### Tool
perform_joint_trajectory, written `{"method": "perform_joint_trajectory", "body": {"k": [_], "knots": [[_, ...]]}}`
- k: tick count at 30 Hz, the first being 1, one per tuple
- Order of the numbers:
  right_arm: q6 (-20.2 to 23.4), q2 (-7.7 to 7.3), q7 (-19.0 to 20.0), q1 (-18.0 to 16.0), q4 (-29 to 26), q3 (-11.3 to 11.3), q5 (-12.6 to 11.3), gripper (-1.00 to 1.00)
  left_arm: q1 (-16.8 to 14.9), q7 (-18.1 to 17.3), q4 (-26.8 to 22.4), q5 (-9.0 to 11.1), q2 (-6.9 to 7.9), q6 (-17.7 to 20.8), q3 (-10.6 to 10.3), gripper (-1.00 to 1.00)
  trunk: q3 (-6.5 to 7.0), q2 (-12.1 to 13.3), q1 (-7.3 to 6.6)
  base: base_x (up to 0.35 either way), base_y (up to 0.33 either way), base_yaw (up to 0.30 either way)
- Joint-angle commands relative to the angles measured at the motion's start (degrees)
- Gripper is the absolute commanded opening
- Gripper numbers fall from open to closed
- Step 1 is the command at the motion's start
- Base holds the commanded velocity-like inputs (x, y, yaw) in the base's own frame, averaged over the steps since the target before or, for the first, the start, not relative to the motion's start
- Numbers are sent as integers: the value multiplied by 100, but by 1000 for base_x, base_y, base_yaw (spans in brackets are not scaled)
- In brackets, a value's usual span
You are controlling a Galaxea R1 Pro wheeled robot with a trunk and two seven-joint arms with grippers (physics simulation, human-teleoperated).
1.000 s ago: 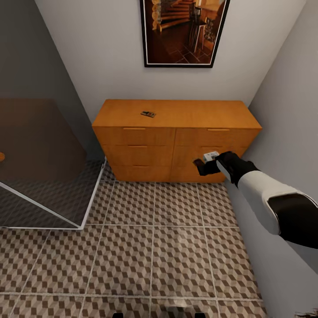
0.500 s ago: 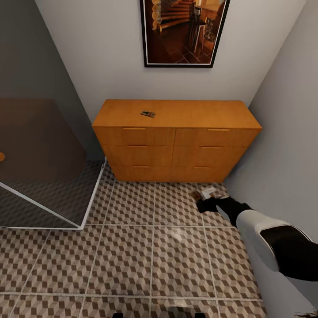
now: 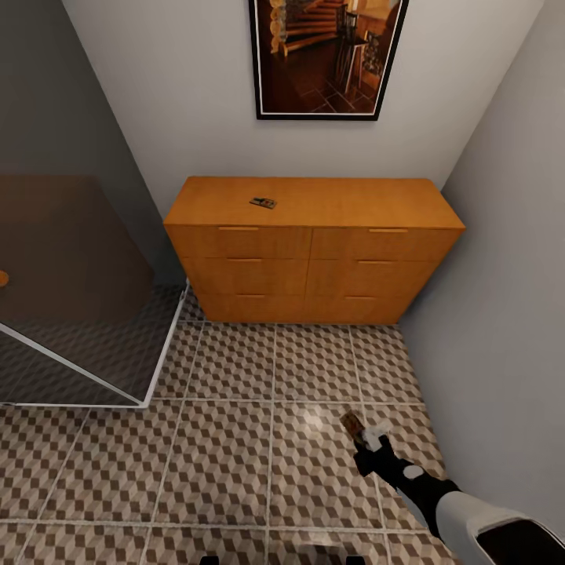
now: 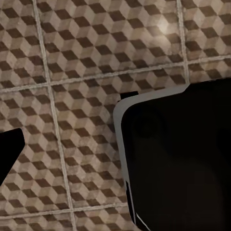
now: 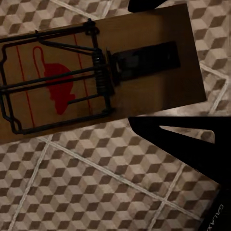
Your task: Take the four mousetraps from the cabinet in the bathroom and place them on the bathroom floor. Make sure all four end up on the same floor surface, and ensure that at least two of them are either under or directly next to the same bathroom sink.
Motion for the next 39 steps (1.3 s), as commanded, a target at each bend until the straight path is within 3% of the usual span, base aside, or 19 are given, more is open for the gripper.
{"method": "perform_joint_trajectory", "body": {"k": [1,4,9,10,11,12,16,19,23,24,27,29,32,39], "knots": [[-244,-3,-48,187,5,-25,22,-100,-9,14,14,-8,-31,19,-5,100,-7,-9,3,0,0,0],[-660,-6,-133,571,7,-31,11,-100,-9,23,-31,12,-94,260,13,100,-7,-9,3,0,0,0],[-1484,-7,-226,1167,10,-34,-46,-100,-9,29,-733,65,-203,1292,26,100,-7,-9,3,0,0,0],[-1721,-3,-268,1297,12,-34,-94,-100,-9,28,-1108,75,-237,1690,27,100,-7,-9,3,0,0,0],[-2053,8,-354,1510,15,-34,-182,-100,-9,25,-1724,86,-286,2336,28,100,-7,-9,3,0,0,0],[-2497,20,-498,1773,16,-34,-293,-100,-9,23,-2601,122,-373,3217,29,100,-7,-9,3,0,0,0],[-3108,84,-751,2133,17,-34,-369,-100,-13,22,-4089,250,-520,4687,29,100,-7,-9,3,0,0,0],[-3272,121,-893,2265,17,-34,-381,-100,-30,22,-4915,312,-615,5612,29,100,-7,-9,3,0,0,0],[-3369,144,-1052,2340,18,-34,-388,-100,-101,15,-6491,355,-808,7300,29,100,-7,-9,3,0,0,0],[-3374,146,-1061,2344,18,-34,-388,-100,-125,15,-6708,357,-847,7526,29,100,-7,-9,3,0,0,0],[-3420,158,-1089,2362,20,-34,-389,-100,-491,14,-7827,364,-1078,8898,29,100,-7,-9,3,0,0,0],[-3465,163,-1093,2373,23,-34,-389,-100,-785,15,-8017,367,-1118,9343,29,100,-7,-9,3,0,0,0],[-3540,175,-1095,2442,20,-34,-389,-100,-1342,21,-7986,371,-1144,9645,29,100,-7,-9,3,0,0,0],[-3653,240,-1104,2520,18,-34,-389,-100,-2993,30,-6659,379,-1184,9847,29,100,-7,-9,3,0,0,0]]}}
